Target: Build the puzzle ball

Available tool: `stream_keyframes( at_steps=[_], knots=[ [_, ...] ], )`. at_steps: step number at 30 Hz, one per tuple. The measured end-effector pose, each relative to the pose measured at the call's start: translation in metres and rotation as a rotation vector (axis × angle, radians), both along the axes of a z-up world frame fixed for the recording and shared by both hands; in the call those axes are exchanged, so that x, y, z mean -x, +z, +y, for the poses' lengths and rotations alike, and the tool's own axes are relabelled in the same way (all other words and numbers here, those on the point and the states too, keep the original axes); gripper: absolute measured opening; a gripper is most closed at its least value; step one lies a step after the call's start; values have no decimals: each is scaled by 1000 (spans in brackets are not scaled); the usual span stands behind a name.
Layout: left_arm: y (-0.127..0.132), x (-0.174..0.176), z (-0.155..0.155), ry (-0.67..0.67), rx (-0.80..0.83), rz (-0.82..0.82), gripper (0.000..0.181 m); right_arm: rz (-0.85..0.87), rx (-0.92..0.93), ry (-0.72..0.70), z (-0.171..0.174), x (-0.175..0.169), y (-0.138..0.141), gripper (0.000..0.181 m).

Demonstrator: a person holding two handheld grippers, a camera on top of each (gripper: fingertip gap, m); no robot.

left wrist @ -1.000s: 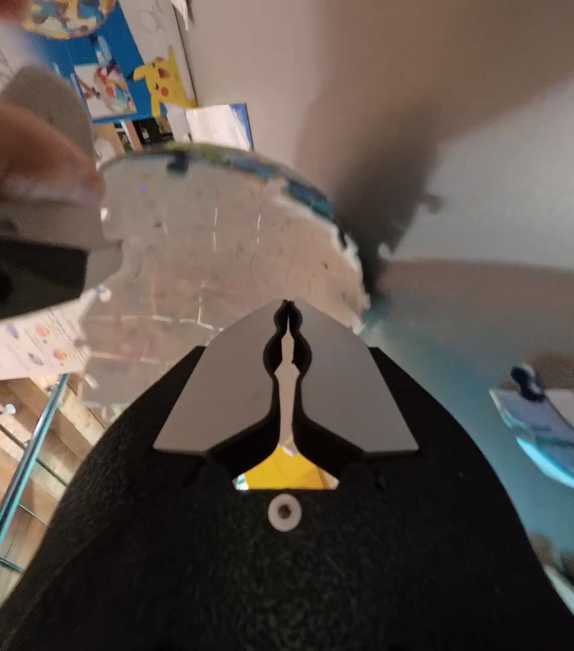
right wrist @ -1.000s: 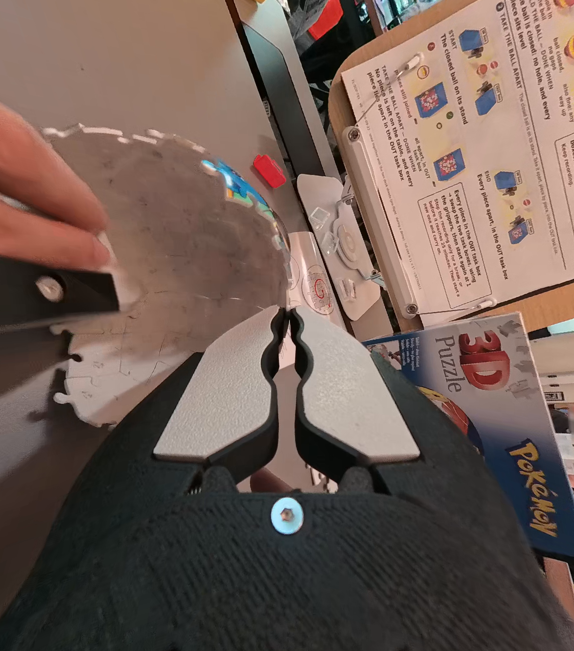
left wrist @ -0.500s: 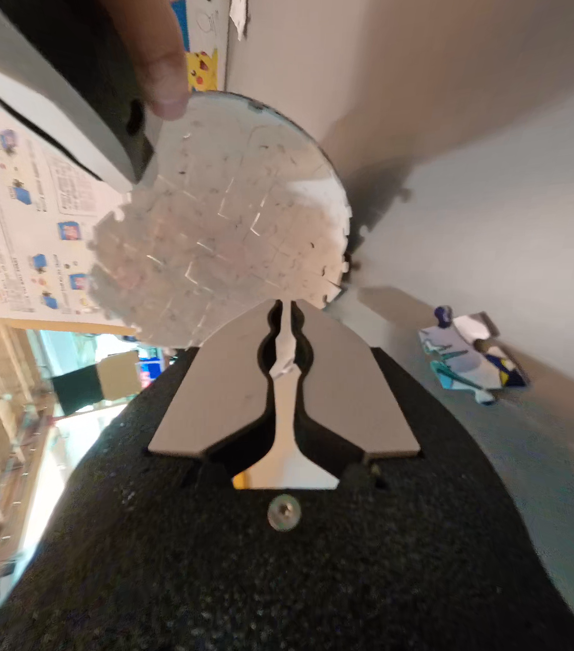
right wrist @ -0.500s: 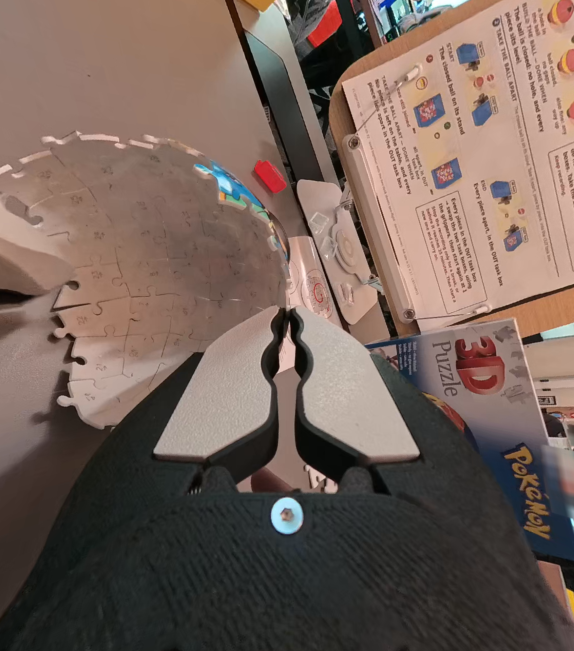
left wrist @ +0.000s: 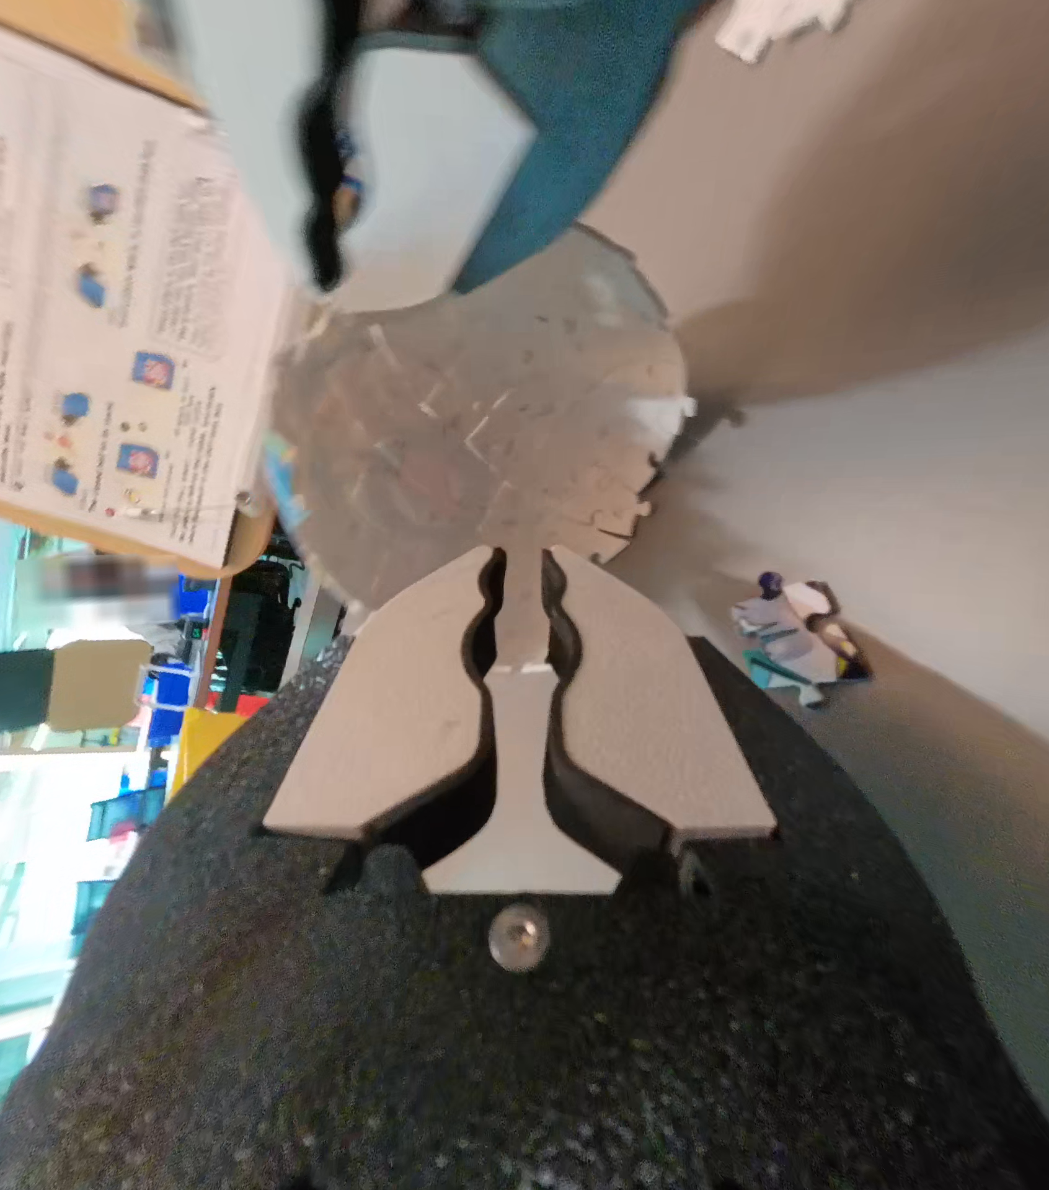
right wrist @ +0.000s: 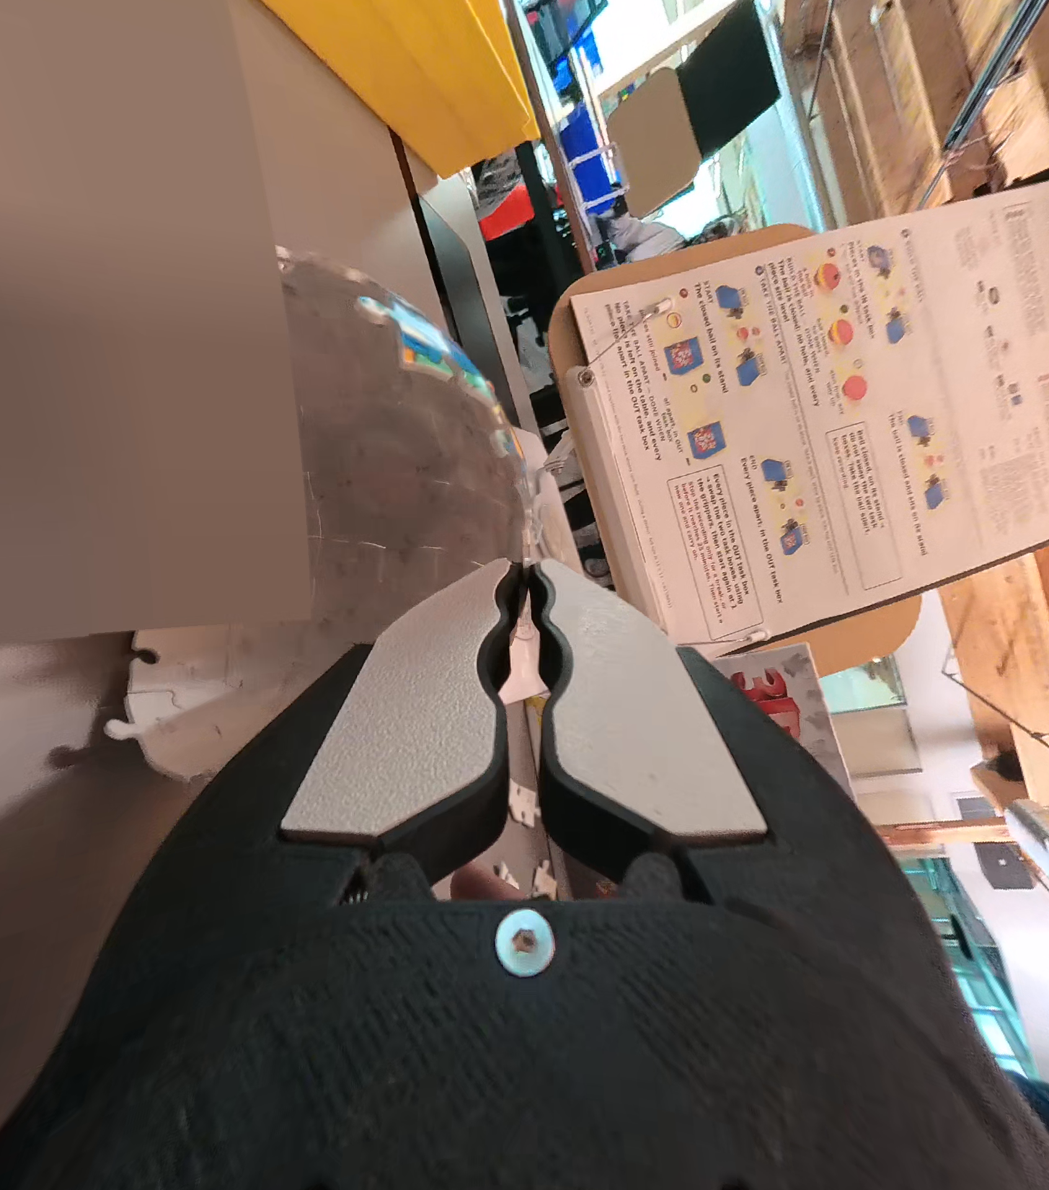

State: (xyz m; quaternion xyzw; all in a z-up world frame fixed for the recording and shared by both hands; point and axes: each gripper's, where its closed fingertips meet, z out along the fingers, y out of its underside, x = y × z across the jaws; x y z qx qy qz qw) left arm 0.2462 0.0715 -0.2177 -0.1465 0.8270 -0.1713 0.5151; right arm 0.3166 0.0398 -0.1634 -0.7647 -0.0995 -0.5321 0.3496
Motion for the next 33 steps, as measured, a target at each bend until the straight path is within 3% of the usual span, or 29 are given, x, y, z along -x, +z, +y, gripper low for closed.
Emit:
stream_keyframes(
  at_steps=[4, 7, 10, 14, 18, 21, 27, 30, 33],
  knots=[
    [34, 5, 36, 127, 298, -136, 10, -28, -8, -13, -3, 0, -1, 3],
    [27, 1, 60, 254, 402, -89, 42, -18, -23, -33, -5, -1, -2, 3],
    [8, -6, 52, 257, 510, 50, 36, -17, -16, -58, -7, -3, -3, 3],
    [8, -20, 37, 244, 642, 109, 51, -14, -21, -68, -7, -2, -2, 3],
    [6, -36, 40, 304, 653, 108, 37, -11, -27, -76, -7, -1, -2, 3],
    [9, -44, 43, 341, 672, 72, 9, 0, -34, -87, -7, -2, -2, 3],
    [7, -47, 49, 401, 645, 7, 3, 38, -86, -85, -7, 0, -1, 3],
    [6, -48, 51, 429, 652, -7, 2, 68, -162, -90, -12, 3, 6, 27],
    [5, -48, 52, 450, 677, -1, 2, 230, -351, -98, -21, 13, 11, 55]
  ],
)
